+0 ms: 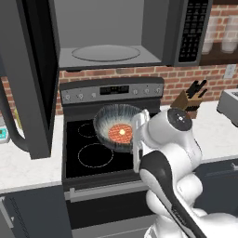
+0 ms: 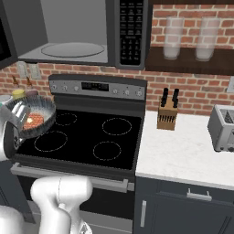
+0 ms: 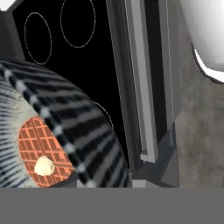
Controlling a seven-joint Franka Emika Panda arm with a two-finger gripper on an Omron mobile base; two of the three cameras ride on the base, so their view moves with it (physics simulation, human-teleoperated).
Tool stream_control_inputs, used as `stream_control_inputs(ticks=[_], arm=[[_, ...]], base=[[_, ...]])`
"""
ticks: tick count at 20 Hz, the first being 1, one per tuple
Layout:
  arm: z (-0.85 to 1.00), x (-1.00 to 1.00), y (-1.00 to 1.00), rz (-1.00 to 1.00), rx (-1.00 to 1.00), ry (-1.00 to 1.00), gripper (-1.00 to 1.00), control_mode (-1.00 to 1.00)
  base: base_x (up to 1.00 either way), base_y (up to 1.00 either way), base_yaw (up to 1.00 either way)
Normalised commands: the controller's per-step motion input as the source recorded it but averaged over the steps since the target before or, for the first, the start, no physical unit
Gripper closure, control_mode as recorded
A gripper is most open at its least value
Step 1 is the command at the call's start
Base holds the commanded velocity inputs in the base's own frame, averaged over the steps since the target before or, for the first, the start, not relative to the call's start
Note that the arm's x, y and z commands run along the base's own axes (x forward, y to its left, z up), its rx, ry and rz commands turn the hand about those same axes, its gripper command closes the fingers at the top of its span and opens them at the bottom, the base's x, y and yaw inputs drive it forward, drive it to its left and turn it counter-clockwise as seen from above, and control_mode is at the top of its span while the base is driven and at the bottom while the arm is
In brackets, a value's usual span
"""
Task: Open the microwave, place the bowl with waffle inside the microwave, then close the microwave door and turn it on.
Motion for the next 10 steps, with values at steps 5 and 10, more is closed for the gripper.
stream_control_inputs(ticks=[5,10], arm=[[0.89,-0.33,-0.40,-0.10,0.00,0.00,1.00,-1.00],[0.65,-0.23,-0.30,-0.05,0.00,-0.01,1.00,-1.00]], base=[[0.00,0.00,0.00],[0.00,0.00,0.00]])
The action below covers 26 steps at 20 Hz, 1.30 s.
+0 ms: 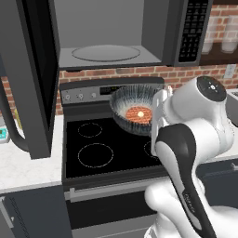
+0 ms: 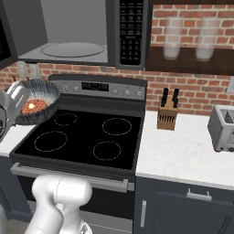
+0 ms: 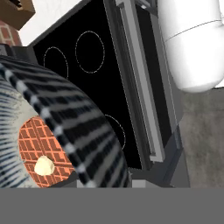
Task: Open the microwave, place the bowl with waffle inside the microwave, then close the microwave door and turn it on.
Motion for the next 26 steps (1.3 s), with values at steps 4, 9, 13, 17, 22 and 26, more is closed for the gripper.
stream_control_inputs(ticks=[4,9,13,17,22,26], arm=[[0.34,-0.01,-0.29,0.00,0.00,-0.04,1.00,-1.00],[0.27,0.03,-0.13,0.00,0.00,-0.11,1.00,-1.00],[0.23,0.14,-0.07,0.00,0.00,-0.18,1.00,-1.00],[0.20,0.20,-0.01,0.00,0.00,-0.17,1.00,-1.00],[0.28,0.27,0.00,0.01,0.00,-0.08,1.00,-1.00],[0.58,0.31,0.00,0.01,0.00,-0.01,1.00,-1.00]], base=[[0.00,0.00,0.00],[0.00,0.00,0.00],[0.00,0.00,0.00],[0.00,0.00,0.00],[0.00,0.00,0.00],[0.00,0.00,0.00]])
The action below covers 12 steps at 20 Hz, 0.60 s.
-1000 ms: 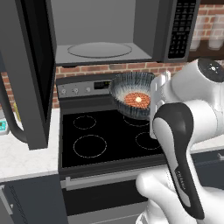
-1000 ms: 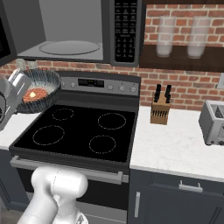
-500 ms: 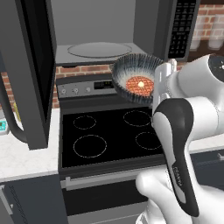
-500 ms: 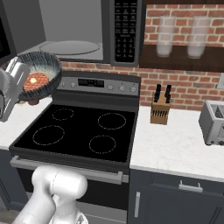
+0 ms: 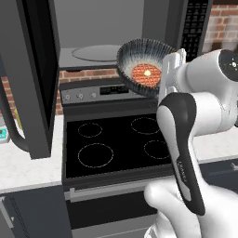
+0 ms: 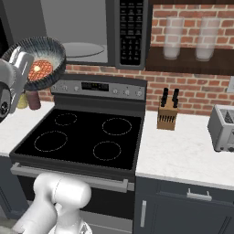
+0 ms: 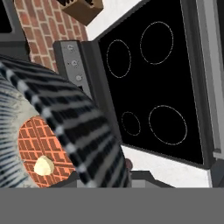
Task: Open the microwave, place the bowl with waffle inside the microwave, then close the microwave door and turn it on.
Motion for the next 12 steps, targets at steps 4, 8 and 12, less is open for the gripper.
stream_control_inputs(ticks=[4,8,12], arm=[[0.71,0.37,0.00,0.00,0.00,0.00,1.00,-1.00],[0.38,0.48,0.00,0.00,0.00,0.00,1.00,-1.00],[0.00,0.69,0.00,0.00,0.00,0.06,1.00,-1.00]], base=[[0.00,0.00,0.00],[0.00,0.00,0.00],[0.00,0.00,0.00]])
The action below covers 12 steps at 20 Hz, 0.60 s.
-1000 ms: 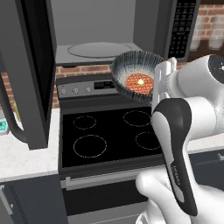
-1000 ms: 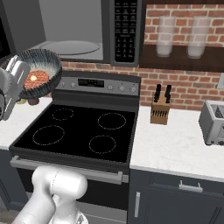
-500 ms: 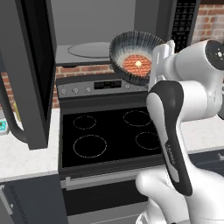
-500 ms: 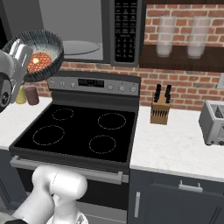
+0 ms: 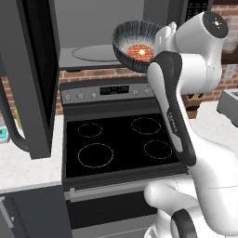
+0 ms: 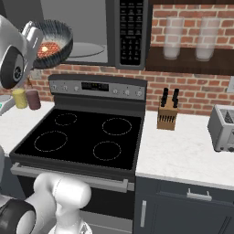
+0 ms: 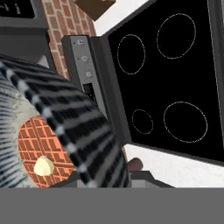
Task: Open the microwave, place the bowl with waffle inside the microwave, then close the microwave door and turn it on.
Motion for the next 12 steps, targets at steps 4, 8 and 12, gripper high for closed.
stream_control_inputs(ticks=[4,8,12], arm=[[-0.12,0.72,0.00,0.02,0.00,0.00,1.00,-1.00],[-0.01,0.68,0.00,0.04,0.00,0.00,1.00,-1.00],[0.00,0.68,0.00,0.05,0.00,0.00,1.00,-1.00]], base=[[0.00,0.00,0.00],[0.00,0.00,0.00],[0.00,0.00,0.00]])
